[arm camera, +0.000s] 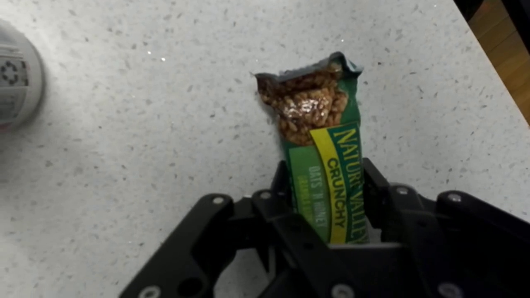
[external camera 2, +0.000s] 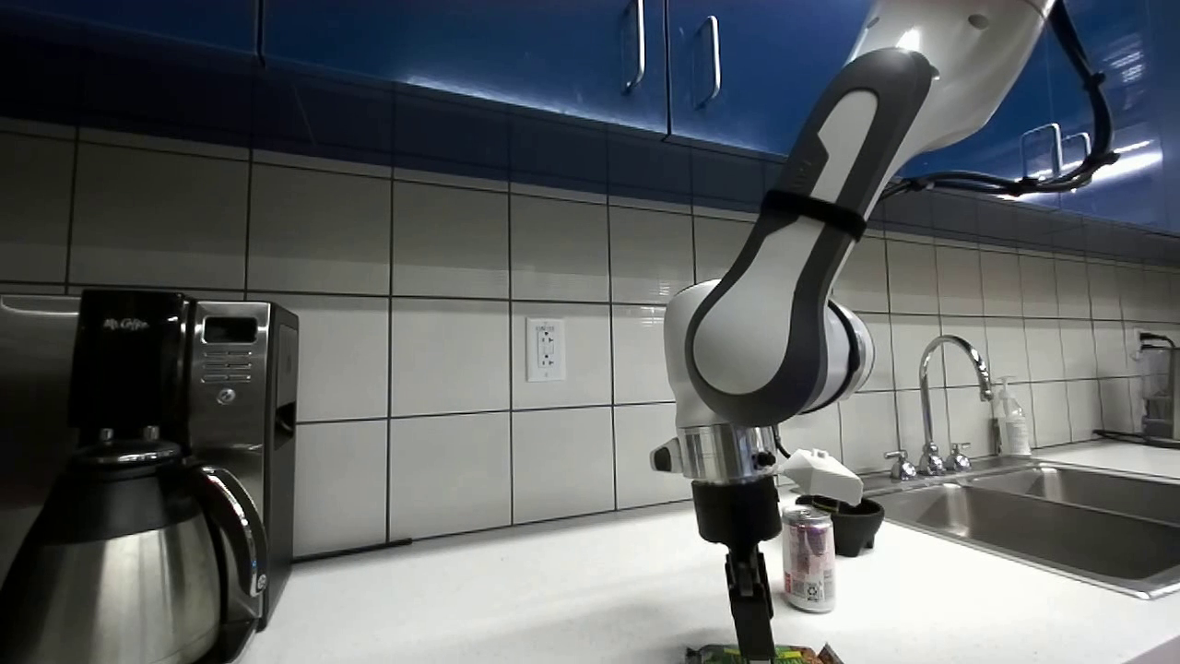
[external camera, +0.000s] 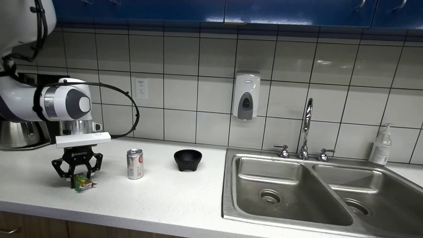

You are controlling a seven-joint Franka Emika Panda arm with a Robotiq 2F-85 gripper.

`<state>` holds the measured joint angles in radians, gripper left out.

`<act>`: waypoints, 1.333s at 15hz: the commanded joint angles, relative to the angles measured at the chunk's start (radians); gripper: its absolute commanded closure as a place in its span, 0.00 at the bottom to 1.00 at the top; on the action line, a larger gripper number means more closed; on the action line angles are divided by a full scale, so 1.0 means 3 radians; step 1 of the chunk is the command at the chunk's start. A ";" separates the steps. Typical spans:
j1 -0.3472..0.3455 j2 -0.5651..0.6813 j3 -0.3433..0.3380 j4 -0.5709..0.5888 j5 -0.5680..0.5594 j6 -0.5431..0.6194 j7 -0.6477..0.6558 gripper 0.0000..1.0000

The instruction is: Put the green packet in the black bowl

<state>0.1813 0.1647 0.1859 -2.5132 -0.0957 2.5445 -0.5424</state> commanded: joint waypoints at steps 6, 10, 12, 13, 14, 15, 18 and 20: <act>-0.0030 -0.0241 0.0064 -0.0099 -0.0037 0.0036 0.0117 0.83; -0.0019 -0.0404 0.0060 -0.0142 0.0006 0.0005 0.0173 0.83; -0.0015 -0.0526 0.0054 -0.0159 0.0067 -0.0050 0.0231 0.83; -0.0010 -0.0597 0.0048 -0.0171 0.0096 -0.0075 0.0275 0.83; -0.0004 -0.0673 0.0044 -0.0183 0.0131 -0.0108 0.0315 0.83; 0.0002 -0.0740 0.0036 -0.0194 0.0156 -0.0135 0.0343 0.83; 0.0021 -0.0962 0.0006 -0.0202 0.0224 -0.0267 0.0463 0.83; 0.0030 -0.1126 -0.0016 -0.0211 0.0257 -0.0370 0.0542 0.83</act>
<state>0.1824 -0.0679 0.1880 -2.5497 -0.0378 2.4936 -0.4287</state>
